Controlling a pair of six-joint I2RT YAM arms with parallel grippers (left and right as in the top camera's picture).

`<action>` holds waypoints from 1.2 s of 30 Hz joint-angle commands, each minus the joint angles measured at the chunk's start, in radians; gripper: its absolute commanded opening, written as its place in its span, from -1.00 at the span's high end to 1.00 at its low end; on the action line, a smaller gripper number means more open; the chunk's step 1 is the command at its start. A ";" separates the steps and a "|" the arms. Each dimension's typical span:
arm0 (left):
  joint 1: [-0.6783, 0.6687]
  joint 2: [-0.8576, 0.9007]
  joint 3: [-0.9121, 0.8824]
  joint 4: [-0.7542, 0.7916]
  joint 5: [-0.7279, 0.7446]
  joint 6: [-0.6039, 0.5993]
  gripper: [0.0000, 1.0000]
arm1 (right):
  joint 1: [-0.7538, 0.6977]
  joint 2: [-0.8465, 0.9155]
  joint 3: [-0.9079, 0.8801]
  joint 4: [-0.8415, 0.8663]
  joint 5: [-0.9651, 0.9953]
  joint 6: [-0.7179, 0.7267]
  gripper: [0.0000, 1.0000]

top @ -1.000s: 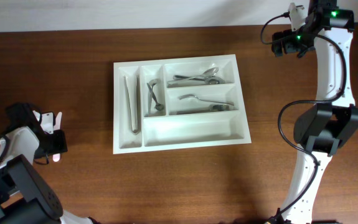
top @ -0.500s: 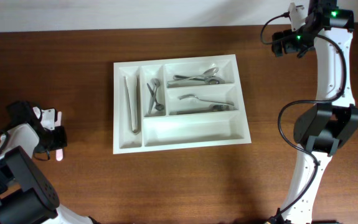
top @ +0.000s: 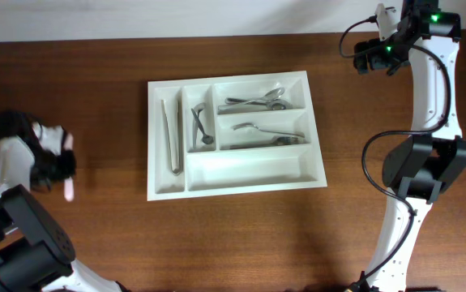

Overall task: Pack container
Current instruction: 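Carry the knife into the tray's bottom compartment and release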

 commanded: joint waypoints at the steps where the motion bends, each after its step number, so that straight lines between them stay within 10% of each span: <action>1: -0.064 -0.056 0.144 -0.051 0.063 0.009 0.84 | 0.001 -0.041 0.014 0.000 0.005 0.002 -0.97; 17: -0.646 -0.082 0.249 -0.077 0.312 0.448 0.96 | 0.001 -0.041 0.014 0.000 0.005 0.002 -0.97; 36: -1.041 0.099 0.244 -0.135 0.153 0.479 0.96 | 0.001 -0.041 0.014 0.000 0.005 0.002 -0.97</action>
